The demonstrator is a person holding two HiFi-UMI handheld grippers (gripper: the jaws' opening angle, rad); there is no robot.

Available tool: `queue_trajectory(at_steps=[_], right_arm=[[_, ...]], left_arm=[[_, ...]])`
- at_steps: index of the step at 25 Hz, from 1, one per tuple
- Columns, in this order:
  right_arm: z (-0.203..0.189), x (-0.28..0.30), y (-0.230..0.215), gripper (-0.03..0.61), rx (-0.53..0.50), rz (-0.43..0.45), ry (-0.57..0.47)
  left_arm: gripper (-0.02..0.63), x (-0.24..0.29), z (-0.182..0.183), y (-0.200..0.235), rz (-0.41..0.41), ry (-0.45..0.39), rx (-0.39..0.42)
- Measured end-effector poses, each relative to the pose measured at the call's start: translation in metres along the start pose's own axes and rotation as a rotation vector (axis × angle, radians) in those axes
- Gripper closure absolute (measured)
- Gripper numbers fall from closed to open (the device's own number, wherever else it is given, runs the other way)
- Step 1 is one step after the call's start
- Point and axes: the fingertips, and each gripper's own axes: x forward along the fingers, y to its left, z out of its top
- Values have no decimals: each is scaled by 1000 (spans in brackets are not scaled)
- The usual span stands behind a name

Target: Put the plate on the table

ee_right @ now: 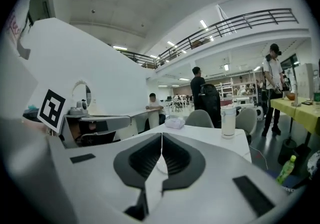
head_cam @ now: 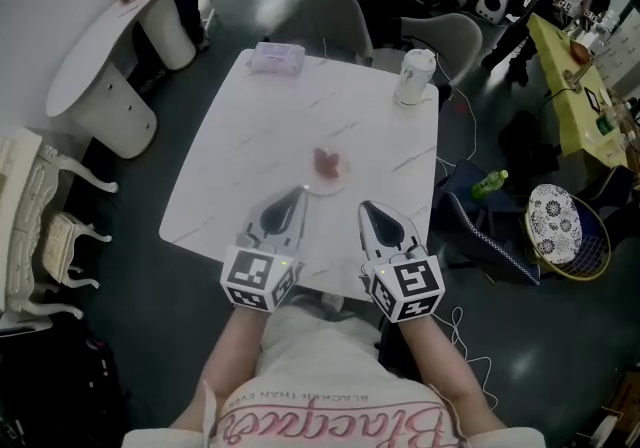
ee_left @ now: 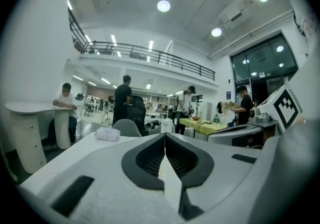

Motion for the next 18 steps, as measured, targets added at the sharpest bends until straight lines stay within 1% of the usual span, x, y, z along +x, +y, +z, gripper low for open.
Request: queue_trajectory(at_steps=[3,10,13,18], right_arm=[[9,-8,16,574,-34,17,-20],[27,-27,47,574,-74,0,-55],[40,-39,59,574,-89,-13,-89],[54,-60,78,574,-127,5,-137]], left_arm=[[609,-7,10,-9,-25,-28,10],[609,-30,24,-29,-76,-56,30],[609,-41,33,-33,-87,-73,37],[609,-53,43,-43,-115,-101,44]])
